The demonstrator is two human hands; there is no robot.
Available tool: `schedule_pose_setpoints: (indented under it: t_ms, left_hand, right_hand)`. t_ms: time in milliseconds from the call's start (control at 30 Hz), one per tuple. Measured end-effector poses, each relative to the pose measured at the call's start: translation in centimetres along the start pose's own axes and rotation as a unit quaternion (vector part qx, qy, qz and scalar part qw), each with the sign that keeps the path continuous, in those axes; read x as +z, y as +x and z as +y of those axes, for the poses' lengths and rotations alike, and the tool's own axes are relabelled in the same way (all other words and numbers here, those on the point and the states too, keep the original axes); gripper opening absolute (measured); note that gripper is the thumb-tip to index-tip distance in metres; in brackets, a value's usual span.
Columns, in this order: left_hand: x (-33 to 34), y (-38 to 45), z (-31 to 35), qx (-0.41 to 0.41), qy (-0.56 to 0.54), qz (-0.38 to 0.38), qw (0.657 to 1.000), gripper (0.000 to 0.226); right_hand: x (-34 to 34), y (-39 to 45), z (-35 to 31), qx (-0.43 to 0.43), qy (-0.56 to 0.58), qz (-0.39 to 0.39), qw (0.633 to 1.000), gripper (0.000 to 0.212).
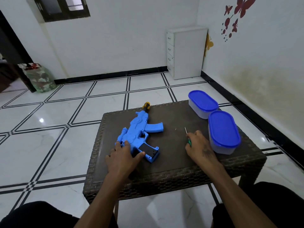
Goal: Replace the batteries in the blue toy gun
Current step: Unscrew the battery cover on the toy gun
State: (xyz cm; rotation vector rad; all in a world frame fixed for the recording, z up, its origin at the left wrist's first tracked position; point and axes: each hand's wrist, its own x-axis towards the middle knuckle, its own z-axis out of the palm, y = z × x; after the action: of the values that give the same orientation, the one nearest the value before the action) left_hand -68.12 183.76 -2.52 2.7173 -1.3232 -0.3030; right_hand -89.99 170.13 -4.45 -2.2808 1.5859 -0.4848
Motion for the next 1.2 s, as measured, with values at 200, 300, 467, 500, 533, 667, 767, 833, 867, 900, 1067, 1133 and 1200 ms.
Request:
schedule_pose_setpoints:
  t_ms: [200, 300, 467, 500, 533, 667, 767, 833, 867, 900, 1067, 1133, 1200]
  left_hand:
    - [0.0, 0.1, -0.8, 0.022, 0.019, 0.009, 1.000, 0.070]
    - [-0.4, 0.4, -1.0, 0.038, 0.017, 0.040, 0.998, 0.044]
    - [-0.7, 2.3, -0.9, 0.113, -0.025, 0.088, 0.989, 0.055]
    - [-0.6, 2.8, -0.9, 0.129, -0.045, 0.077, 0.988, 0.055]
    - [-0.7, 3.3, -0.7, 0.143, -0.049, 0.067, 0.986, 0.053]
    - [-0.6, 4.8, -0.9, 0.151, -0.044, 0.020, 0.987, 0.048]
    - [-0.9, 5.3, -1.0, 0.155, -0.045, 0.008, 0.987, 0.049]
    - [-1.1, 5.5, -1.0, 0.159, -0.046, -0.002, 0.986, 0.051]
    - [-1.1, 5.5, -1.0, 0.159, -0.050, -0.005, 0.986, 0.051]
    - [-1.1, 5.5, -1.0, 0.158, -0.055, -0.006, 0.986, 0.051]
    - [-1.4, 4.8, -0.8, 0.149, -0.055, -0.001, 0.987, 0.053]
    - [-1.5, 4.6, -0.7, 0.144, -0.056, 0.001, 0.988, 0.052]
    - [-1.4, 4.4, -0.6, 0.139, -0.060, 0.008, 0.988, 0.051]
  right_hand:
    - [-0.3, 0.0, -0.8, -0.006, -0.038, 0.005, 0.999, 0.038]
    - [-0.5, -0.4, -2.5, -0.044, -0.029, 0.033, 0.998, 0.039]
    - [1.4, -1.3, -6.4, -0.062, 0.127, -0.045, 0.989, 0.033]
    - [2.2, -1.3, -6.9, -0.059, 0.137, -0.057, 0.987, 0.034]
    - [2.8, -1.3, -7.4, -0.051, 0.142, -0.064, 0.986, 0.034]
    - [4.1, -0.7, -8.9, -0.003, 0.158, -0.100, 0.982, 0.033]
    - [4.4, -0.5, -9.7, 0.032, 0.167, -0.117, 0.978, 0.032]
    - [4.4, -0.3, -10.1, 0.048, 0.177, -0.132, 0.974, 0.030]
    - [4.4, -0.1, -10.2, 0.053, 0.183, -0.143, 0.971, 0.029]
    - [4.4, 0.0, -10.2, 0.056, 0.184, -0.152, 0.970, 0.028]
    - [4.7, 0.9, -9.7, 0.054, 0.172, -0.177, 0.967, 0.021]
    - [4.8, 1.1, -9.3, 0.052, 0.176, -0.189, 0.965, 0.018]
    - [4.8, 1.1, -9.1, 0.054, 0.199, -0.199, 0.958, 0.018]
